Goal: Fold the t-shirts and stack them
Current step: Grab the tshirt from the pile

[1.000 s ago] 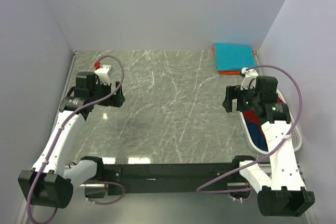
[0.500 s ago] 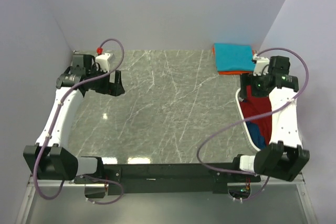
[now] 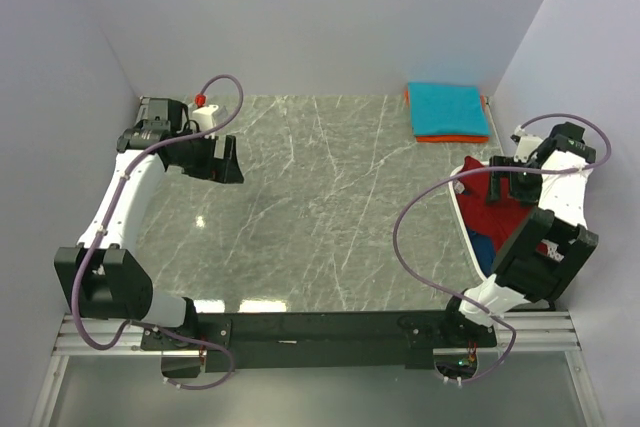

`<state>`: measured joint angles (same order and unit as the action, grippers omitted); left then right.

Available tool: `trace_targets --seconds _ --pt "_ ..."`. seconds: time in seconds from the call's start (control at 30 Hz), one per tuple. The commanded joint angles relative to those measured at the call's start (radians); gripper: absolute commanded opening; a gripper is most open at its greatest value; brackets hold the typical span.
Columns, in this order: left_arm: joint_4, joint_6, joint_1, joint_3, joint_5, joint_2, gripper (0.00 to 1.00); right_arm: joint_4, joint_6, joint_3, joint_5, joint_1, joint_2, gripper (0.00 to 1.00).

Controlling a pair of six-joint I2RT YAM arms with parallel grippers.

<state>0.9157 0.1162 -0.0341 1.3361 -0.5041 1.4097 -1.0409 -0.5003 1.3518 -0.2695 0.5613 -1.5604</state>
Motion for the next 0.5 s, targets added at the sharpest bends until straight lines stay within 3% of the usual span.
trace_targets --seconds 0.0,0.2,0.3,0.4,0.43,0.47 --pt "0.025 0.01 0.002 0.044 -0.033 0.006 0.99 0.03 -0.03 -0.023 -0.024 0.002 -0.02 0.97" --pt "0.018 0.007 0.002 0.034 -0.016 -0.006 0.99 0.137 -0.04 -0.092 0.053 0.012 -0.072 0.96" --pt "0.011 0.008 0.002 0.026 -0.013 -0.008 0.99 0.127 -0.047 -0.082 0.055 0.02 -0.102 0.86" --pt "0.008 0.013 0.002 0.031 -0.01 -0.003 0.99 0.096 -0.046 -0.057 0.052 0.029 -0.098 0.63" --pt "0.006 0.016 0.002 0.035 -0.011 -0.002 0.99 0.085 -0.043 -0.048 0.05 0.031 -0.09 0.48" --pt "0.008 0.017 0.002 0.038 -0.014 0.0 0.99 0.075 -0.043 -0.028 0.047 0.031 -0.069 0.42"
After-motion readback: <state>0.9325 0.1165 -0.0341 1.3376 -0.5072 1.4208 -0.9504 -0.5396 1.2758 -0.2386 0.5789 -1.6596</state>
